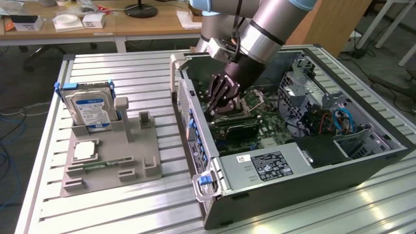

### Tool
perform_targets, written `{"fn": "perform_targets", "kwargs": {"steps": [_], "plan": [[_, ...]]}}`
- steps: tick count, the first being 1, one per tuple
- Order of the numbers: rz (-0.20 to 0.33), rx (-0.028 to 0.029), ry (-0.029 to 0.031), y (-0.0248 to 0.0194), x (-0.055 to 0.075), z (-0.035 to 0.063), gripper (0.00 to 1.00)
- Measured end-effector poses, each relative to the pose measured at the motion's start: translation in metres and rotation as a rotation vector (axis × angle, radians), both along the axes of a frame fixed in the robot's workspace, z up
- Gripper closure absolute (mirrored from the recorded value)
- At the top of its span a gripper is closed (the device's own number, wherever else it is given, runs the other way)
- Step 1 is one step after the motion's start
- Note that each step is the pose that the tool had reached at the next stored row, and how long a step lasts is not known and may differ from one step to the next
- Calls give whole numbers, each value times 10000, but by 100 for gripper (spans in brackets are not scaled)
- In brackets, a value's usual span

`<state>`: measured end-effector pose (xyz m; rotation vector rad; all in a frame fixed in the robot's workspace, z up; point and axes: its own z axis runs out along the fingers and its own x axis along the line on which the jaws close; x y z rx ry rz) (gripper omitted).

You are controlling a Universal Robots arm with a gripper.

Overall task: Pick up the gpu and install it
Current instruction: 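Press down on the gpu until it lock into place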

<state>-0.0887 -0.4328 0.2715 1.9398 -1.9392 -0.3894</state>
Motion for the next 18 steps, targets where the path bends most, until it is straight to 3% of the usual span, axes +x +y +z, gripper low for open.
{"fn": "perform_targets", "kwargs": {"steps": [2, 5, 8, 11, 12, 13, 18], "plan": [[-3, -2, 181, 1, 57, 0, 90], [-1, 0, 407, 1, 123, 0, 90], [-2, -2, 625, 0, 153, 0, 90], [-1, -2, 897, -10, 169, 0, 90], [-1, -2, 956, -17, 171, -1, 90], [-1, 0, 989, -27, 172, -3, 90], [-1, -1, 1030, -91, 172, -6, 90]]}}
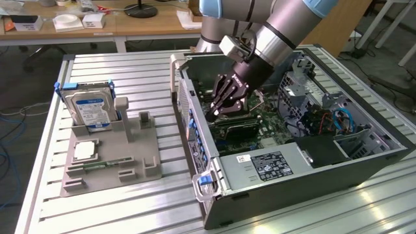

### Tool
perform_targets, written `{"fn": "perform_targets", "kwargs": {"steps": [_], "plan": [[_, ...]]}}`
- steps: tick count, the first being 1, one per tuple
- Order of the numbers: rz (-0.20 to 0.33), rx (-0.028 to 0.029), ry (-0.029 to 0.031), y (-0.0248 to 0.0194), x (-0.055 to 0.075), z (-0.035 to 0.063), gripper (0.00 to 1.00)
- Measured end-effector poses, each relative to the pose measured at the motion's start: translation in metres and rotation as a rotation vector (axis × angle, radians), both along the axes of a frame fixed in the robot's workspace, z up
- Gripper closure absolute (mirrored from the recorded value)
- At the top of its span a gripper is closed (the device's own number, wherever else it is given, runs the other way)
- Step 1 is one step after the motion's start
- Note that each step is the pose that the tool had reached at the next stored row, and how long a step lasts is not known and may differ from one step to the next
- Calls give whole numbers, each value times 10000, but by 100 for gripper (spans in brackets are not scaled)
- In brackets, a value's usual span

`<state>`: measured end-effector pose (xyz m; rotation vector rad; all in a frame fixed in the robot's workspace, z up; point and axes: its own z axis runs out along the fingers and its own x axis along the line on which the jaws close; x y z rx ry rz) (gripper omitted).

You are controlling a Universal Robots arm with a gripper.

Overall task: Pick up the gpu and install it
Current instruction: 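Press down on the gpu until it lock into place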

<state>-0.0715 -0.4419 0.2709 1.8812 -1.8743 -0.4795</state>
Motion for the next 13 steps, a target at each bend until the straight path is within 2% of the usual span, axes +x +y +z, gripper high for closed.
{"fn": "perform_targets", "kwargs": {"steps": [3, 4, 5, 6, 7, 13], "plan": [[0, 4, 42, -7, 0, 0, 90], [0, 8, 101, -7, 1, 0, 90], [0, 6, 208, -8, 1, 1, 90], [0, 6, 281, -9, 1, 1, 90], [-1, 5, 324, -10, 0, 1, 90], [0, 9, 331, -10, -6, -9, 90]]}}
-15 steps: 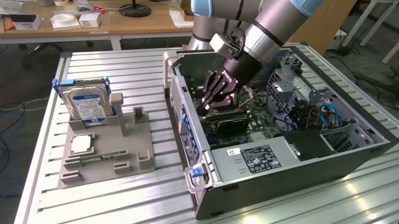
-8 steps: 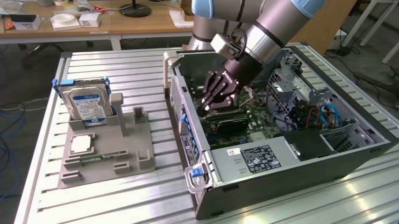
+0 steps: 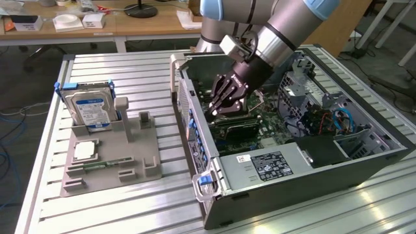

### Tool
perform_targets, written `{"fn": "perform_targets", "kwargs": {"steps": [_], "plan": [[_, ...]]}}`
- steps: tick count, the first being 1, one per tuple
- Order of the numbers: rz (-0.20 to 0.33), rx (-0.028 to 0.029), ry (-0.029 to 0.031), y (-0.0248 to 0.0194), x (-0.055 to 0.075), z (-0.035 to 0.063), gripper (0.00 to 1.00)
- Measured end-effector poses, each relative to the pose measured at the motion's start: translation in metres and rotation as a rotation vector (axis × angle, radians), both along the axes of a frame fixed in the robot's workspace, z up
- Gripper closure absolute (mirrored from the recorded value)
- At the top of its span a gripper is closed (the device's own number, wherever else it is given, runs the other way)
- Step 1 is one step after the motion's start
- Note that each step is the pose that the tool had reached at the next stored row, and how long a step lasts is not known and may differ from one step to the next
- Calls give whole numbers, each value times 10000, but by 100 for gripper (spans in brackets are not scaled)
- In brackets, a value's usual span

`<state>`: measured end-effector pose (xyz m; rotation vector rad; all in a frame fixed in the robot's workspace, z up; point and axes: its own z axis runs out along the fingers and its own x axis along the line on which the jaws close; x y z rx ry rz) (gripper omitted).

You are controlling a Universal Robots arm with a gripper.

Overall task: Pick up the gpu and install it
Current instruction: 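Press down on the gpu until it lock into place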

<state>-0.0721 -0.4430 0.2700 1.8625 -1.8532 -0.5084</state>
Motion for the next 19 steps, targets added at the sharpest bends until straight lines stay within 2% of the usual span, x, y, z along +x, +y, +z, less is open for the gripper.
{"fn": "perform_targets", "kwargs": {"steps": [11, 17, 19], "plan": [[0, -4, 4, 0, -17, -45, 90], [1, -36, 7, -1, -19, -78, 90], [-2, -30, 24, 0, -10, -80, 90]]}}
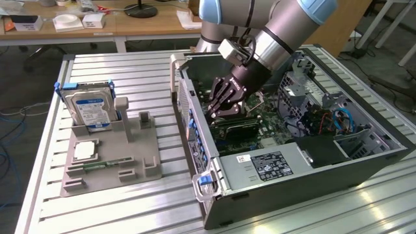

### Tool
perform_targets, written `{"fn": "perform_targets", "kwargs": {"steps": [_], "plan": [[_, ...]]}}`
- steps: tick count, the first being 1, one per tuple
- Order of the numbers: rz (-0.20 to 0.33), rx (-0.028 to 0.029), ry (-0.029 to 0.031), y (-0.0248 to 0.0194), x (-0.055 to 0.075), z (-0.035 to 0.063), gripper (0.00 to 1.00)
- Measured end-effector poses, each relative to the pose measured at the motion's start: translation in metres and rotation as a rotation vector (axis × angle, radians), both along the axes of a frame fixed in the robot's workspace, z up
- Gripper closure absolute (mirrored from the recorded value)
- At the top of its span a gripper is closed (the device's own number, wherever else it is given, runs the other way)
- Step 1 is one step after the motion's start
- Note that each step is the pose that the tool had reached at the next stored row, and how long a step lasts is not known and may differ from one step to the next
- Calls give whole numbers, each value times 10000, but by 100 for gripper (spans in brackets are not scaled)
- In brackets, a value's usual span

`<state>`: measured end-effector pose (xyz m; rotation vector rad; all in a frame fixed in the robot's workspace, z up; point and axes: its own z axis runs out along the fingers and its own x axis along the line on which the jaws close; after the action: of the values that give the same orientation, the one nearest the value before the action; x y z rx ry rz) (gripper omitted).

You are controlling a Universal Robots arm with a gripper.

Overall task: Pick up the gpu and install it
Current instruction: 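Press down on the gpu until it lock into place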

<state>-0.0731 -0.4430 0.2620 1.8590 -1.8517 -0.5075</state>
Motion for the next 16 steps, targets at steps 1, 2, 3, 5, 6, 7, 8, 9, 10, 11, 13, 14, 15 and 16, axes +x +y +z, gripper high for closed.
{"fn": "perform_targets", "kwargs": {"steps": [1, 2, 3, 5, 6, 7, 8, 9, 10, 11, 13, 14, 15, 16], "plan": [[-2, 5, 41, 1, 19, -2, 90], [0, 3, 94, 0, 46, -2, 90], [2, -1, 146, 0, 78, 0, 90], [2, -4, 215, -1, 128, 0, 90], [3, -1, 218, -2, 131, -2, 90], [1, -2, 219, -5, 130, -5, 90], [3, -1, 218, -14, 131, -9, 90], [3, -2, 219, -28, 131, -12, 90], [4, -4, 220, -49, 131, -16, 90], [4, -4, 220, -78, 130, -21, 90], [7, -3, 218, -136, 130, -29, 90], [8, -3, 218, -162, 128, -32, 90], [10, -2, 218, -185, 125, -34, 90], [9, -2, 220, -204, 117, -36, 90]]}}
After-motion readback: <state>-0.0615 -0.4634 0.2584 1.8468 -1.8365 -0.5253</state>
